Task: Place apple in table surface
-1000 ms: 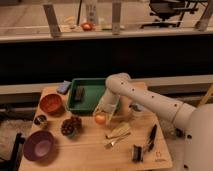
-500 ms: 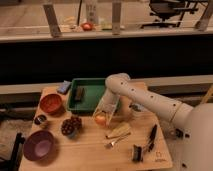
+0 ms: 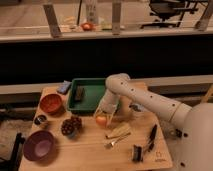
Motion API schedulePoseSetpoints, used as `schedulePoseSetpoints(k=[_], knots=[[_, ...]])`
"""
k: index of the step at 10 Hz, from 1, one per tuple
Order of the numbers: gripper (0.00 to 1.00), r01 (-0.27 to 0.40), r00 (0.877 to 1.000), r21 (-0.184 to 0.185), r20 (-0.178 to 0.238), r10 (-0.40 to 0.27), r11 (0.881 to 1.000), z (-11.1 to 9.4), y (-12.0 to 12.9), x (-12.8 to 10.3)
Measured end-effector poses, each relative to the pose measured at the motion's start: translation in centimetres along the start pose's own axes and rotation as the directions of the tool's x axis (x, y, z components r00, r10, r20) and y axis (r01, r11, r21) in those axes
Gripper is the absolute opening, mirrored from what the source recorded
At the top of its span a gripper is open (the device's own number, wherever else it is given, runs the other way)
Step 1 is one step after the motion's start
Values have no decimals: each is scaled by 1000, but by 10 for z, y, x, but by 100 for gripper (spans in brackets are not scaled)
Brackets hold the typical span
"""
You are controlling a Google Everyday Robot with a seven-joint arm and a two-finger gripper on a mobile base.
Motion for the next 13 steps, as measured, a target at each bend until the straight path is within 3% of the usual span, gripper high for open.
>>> schedulePoseSetpoints(k=[4,13], knots=[[0,25,1000,-1,-11,-25,1000,1,-4,-14],[2,68,998,-18,-2,-68,998,29,-20,-35]])
